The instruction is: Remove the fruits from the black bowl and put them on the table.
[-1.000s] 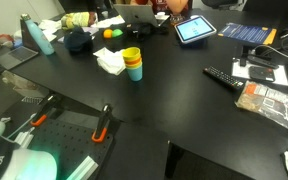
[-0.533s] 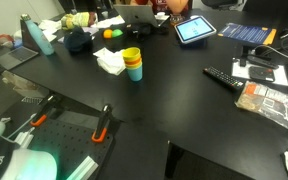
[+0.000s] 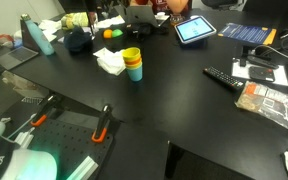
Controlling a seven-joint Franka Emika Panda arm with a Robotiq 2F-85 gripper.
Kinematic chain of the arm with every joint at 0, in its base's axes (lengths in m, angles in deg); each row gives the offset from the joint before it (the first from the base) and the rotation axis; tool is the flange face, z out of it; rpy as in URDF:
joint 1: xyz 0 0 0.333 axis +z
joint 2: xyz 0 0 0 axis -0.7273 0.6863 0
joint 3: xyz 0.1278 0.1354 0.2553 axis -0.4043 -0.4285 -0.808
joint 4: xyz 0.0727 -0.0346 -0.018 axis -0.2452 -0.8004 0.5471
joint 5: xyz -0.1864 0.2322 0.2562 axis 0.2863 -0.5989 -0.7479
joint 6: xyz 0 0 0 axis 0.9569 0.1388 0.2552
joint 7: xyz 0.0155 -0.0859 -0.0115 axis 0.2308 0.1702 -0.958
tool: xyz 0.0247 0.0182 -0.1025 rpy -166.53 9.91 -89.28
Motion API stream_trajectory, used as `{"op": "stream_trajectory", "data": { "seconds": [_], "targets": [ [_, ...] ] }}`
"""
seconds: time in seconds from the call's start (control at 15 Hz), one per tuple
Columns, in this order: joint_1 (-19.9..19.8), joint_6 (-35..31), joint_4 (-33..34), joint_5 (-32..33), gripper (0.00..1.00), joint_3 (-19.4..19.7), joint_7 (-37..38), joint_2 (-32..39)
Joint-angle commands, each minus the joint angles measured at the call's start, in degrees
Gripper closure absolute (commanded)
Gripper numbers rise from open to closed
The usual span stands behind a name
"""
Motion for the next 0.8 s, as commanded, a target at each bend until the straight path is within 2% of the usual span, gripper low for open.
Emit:
{"op": "stream_trajectory", "data": {
  "seconds": [0.0, 0.2, 0.6, 0.73],
  "targets": [
    [-0.6, 6.8, 12.6, -0.5, 0.0, -1.8, -2.8, 8.2],
    [-0.3, 10.9, 15.9, -0.9, 0.0, -2.3, -3.4, 11.0],
    [2.5, 8.9, 18.4, 1.5, 0.0, -1.0, -4.4, 13.3],
    [2.5, 10.1, 18.8, 1.5, 0.0, -0.9, -4.4, 13.5]
  ]
}}
